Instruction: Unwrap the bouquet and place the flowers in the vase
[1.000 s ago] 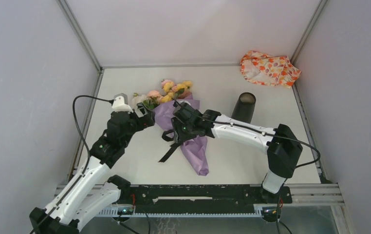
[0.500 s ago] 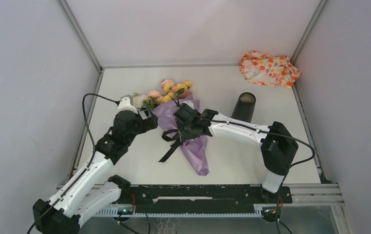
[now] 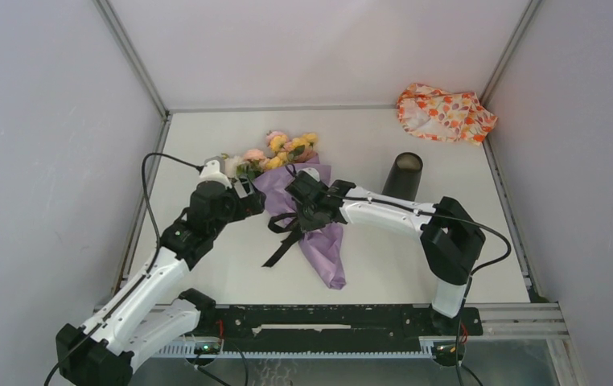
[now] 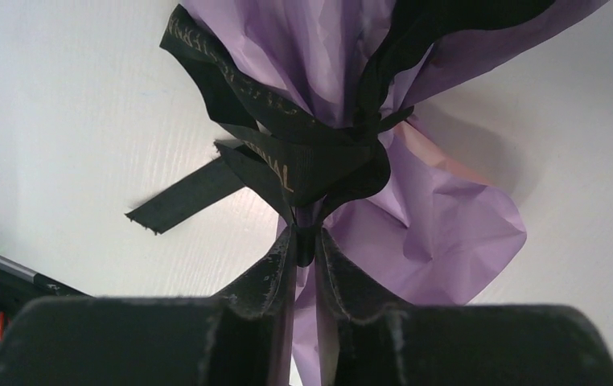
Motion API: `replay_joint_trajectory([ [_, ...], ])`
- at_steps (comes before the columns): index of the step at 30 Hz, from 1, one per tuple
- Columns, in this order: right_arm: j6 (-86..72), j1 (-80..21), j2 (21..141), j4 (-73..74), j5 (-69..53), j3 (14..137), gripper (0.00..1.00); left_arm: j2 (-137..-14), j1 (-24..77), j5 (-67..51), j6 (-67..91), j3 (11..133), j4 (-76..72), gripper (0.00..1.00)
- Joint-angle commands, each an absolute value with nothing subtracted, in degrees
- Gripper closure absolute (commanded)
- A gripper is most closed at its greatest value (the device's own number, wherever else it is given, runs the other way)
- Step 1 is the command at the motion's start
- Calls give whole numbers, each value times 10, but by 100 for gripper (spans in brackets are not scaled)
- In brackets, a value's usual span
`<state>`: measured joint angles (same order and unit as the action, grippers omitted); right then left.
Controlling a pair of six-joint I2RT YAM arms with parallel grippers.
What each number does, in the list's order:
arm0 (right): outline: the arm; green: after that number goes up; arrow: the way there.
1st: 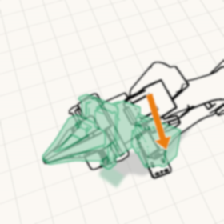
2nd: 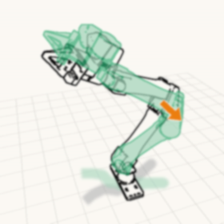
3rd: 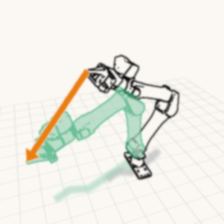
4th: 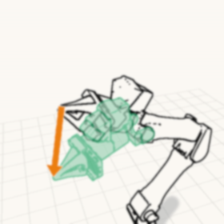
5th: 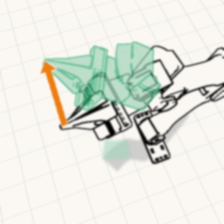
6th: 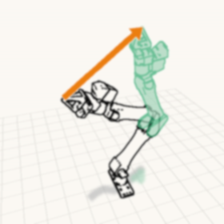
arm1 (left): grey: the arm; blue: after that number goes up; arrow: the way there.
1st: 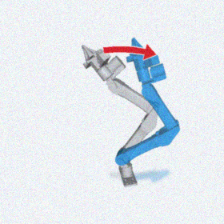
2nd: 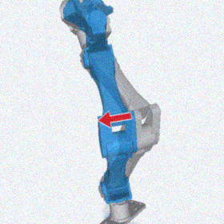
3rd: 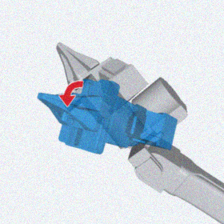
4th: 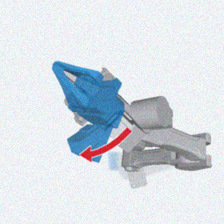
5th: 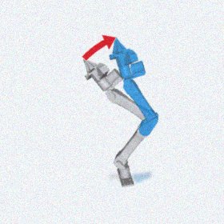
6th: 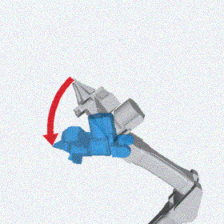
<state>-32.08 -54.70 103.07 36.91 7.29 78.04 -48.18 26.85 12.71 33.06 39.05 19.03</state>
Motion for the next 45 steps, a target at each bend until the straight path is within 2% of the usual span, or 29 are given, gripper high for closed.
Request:
replay_joint_trajectory([
  [1,-318,-537,1003,354,86,785,79,-490,267,74,330,374,168,0],
  [4,-317,-532,997,356,93,785,84,-490,267,51,333,346,157,0],
  [7,-318,-524,994,356,94,785,100,-480,268,20,341,305,137,0],
  [11,-314,-518,990,343,73,785,100,-462,282,-15,348,261,104,2],
  [16,-321,-514,972,327,52,785,100,-470,312,-29,334,239,75,9],
  [29,-320,-497,928,306,20,785,100,-586,350,-62,316,240,-23,26],
  [32,-321,-490,923,299,12,785,100,-603,359,-67,318,248,-32,33],
  [35,-320,-481,922,299,7,790,100,-597,370,-68,321,251,-35,46],
  [37,-319,-475,921,296,6,792,100,-593,377,-65,321,253,-35,52],
  [45,-320,-466,917,278,-32,794,100,-666,396,-46,318,293,-38,56],
])
